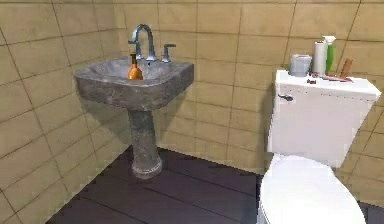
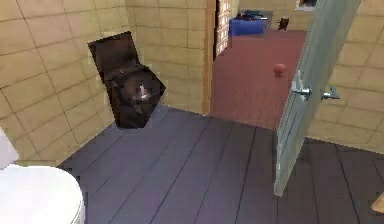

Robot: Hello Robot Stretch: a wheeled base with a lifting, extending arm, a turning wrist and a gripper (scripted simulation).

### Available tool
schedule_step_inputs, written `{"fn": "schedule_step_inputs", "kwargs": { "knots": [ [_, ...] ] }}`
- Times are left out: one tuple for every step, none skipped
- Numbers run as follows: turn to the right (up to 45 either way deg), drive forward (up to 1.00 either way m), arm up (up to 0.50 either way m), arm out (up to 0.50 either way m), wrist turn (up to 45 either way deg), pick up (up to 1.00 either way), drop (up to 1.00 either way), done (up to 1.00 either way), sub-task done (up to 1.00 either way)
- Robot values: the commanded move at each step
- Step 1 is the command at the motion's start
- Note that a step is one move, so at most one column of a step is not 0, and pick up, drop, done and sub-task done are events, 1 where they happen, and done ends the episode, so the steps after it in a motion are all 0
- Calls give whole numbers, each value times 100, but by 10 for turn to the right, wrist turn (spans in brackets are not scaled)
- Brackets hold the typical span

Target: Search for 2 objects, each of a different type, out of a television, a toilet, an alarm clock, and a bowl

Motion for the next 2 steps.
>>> {"fn": "schedule_step_inputs", "kwargs": {
  "knots": [
    [330,0,0,0,0,0,0,0,0],
    [0,0,0,0,0,0,0,100,0]
  ]
}}
